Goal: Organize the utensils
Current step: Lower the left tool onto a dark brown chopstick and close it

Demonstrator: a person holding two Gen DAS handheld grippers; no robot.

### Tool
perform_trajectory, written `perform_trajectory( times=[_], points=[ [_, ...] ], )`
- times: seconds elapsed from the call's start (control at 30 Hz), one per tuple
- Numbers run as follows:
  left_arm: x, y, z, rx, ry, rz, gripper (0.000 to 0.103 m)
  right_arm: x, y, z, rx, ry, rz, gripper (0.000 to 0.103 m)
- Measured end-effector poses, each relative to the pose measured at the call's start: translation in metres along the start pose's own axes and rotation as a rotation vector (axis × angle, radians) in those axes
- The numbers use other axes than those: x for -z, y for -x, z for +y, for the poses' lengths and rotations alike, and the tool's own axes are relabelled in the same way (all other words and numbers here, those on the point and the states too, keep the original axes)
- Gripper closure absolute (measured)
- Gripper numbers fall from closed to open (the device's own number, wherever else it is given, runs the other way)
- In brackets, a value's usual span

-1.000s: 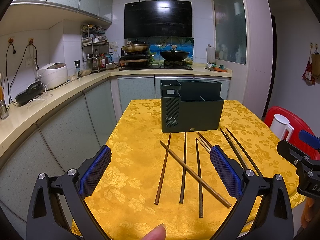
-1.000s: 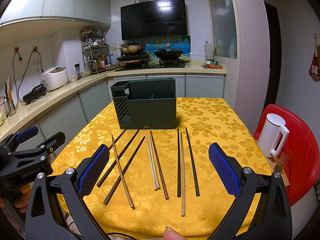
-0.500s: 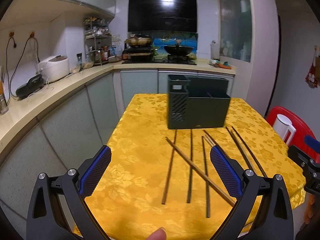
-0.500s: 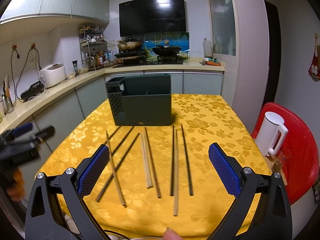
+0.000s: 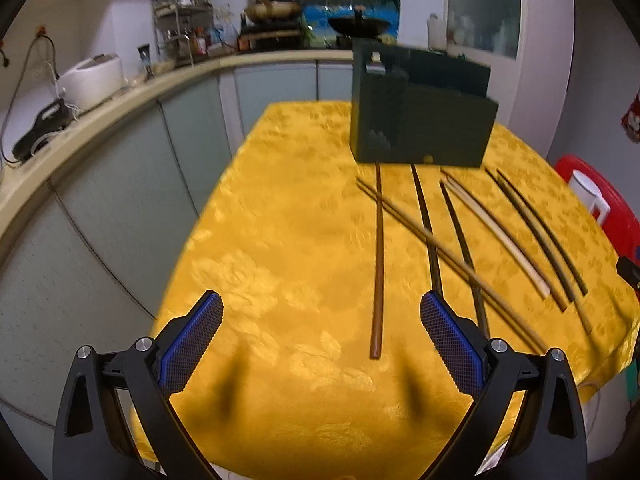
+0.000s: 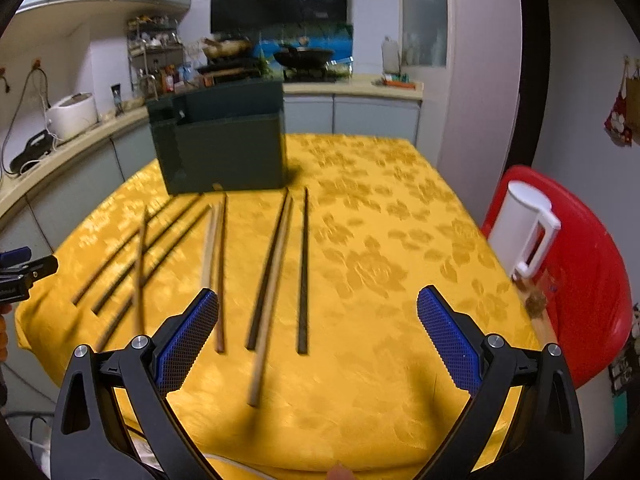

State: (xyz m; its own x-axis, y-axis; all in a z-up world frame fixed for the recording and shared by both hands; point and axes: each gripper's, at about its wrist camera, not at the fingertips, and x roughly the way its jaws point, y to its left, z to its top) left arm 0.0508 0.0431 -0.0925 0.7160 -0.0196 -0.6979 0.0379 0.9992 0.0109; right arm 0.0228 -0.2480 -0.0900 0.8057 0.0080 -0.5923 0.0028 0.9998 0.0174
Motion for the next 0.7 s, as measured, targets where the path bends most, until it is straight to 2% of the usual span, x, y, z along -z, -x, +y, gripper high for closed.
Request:
perform_trajectory(
  times=[0.13, 0.27, 0.4, 0.43, 0.47, 0.5, 0.57, 0.67, 0.7],
  points=[
    [0.011, -0.019, -0.010, 0.006, -0.045, 0.022, 0.009, 0.009, -0.012, -0.011, 0.008, -0.013, 0.040, 0.006],
    [0.018, -0.034, -0.013, 0.006, -0.068, 0.058, 0.026, 0.017, -0.021, -0.020, 0.021, -0.030, 0.067, 0.006],
    [0.019, -0.038, -0.011, 0.023, -0.053, 0.052, 0.030, 0.024, -0.031, -0.022, 0.002, -0.037, 0.085, 0.007],
    [0.019, -0.038, -0.011, 0.028, -0.050, 0.048, 0.032, 0.024, -0.033, -0.021, -0.005, -0.036, 0.088, 0.009],
    [0.020, -0.037, -0.012, 0.030, -0.049, 0.039, 0.033, 0.025, -0.035, -0.019, -0.009, -0.025, 0.090, 0.018],
    [0.021, -0.037, -0.013, 0.030, -0.050, 0.034, 0.034, 0.026, -0.038, -0.016, -0.008, -0.007, 0.093, 0.021],
    [0.021, -0.036, -0.015, 0.034, -0.053, 0.024, 0.039, 0.027, -0.043, -0.011, 0.003, 0.025, 0.098, 0.035],
    [0.023, -0.034, -0.019, 0.037, -0.060, 0.007, 0.046, 0.027, -0.048, -0.010, -0.021, 0.028, 0.103, 0.051],
    [0.023, -0.034, -0.020, 0.036, -0.061, 0.002, 0.047, 0.027, -0.050, -0.009, -0.028, 0.029, 0.103, 0.053]
  ],
)
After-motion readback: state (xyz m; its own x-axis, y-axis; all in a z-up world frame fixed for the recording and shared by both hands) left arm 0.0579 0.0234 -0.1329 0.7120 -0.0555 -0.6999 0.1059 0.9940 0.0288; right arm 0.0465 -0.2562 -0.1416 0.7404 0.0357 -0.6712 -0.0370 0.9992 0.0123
